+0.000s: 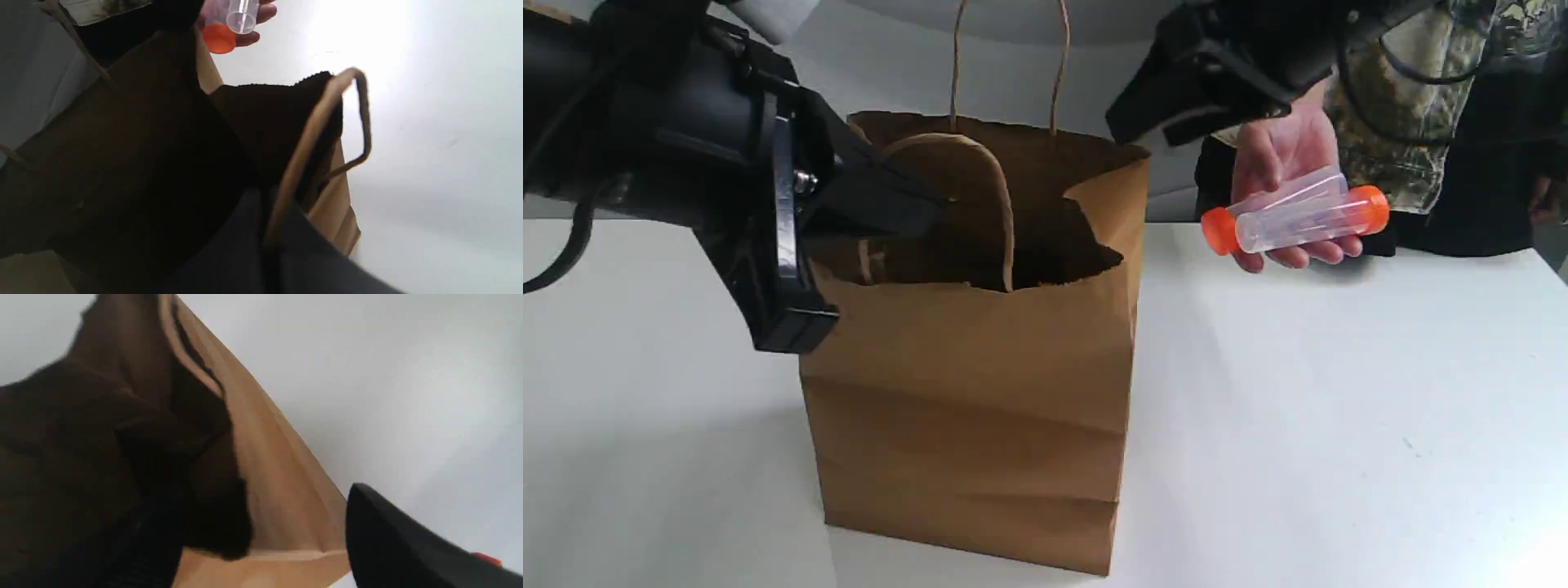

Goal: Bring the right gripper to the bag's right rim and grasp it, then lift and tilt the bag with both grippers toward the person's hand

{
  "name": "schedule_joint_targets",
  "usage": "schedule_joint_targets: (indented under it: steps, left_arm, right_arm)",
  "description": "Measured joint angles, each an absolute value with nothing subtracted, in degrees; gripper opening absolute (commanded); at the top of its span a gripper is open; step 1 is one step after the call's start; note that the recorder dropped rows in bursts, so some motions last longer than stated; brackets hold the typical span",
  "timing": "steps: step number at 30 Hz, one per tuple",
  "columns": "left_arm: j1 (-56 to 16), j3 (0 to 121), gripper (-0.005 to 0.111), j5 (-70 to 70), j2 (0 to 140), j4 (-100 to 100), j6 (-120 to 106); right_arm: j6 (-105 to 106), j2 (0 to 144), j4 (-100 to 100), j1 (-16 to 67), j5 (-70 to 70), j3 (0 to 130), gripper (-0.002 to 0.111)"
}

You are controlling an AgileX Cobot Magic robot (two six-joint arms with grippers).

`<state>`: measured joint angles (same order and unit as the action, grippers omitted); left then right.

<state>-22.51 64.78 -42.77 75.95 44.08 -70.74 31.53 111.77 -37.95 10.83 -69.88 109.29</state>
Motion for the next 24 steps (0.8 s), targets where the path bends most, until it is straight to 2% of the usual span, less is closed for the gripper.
schedule_joint_targets:
  steps: [8,10,14,18,24]
  left_arm:
    - [-22.5,64.8,0.000,-42.5,75.9,44.4,-70.7]
    - [-22.5,64.8,0.000,-42.5,75.9,44.4,-70.7]
    - [-22.5,64.8,0.000,-42.4,75.9,44.4,-70.7]
    - [-22.5,64.8,0.000,-42.4,75.9,44.4,-70.7]
    - [-22.5,68.2,0.000,-45.9,75.9,43.4,-68.8]
  right_arm:
    - [32.2,114.6,-41.0,10.8,-69.9,109.3,0.057]
    - [32.4,115.1,-42.2,10.8,-69.9,109.3,0.054]
    - [32.4,116.0,-43.6,10.8,-69.9,109.3,0.034]
    - [32.3,116.4,-44.4,10.8,-69.9,109.3,0.000]
    - [29.1,116.4,-41.7,10.8,-69.8,109.7,0.000]
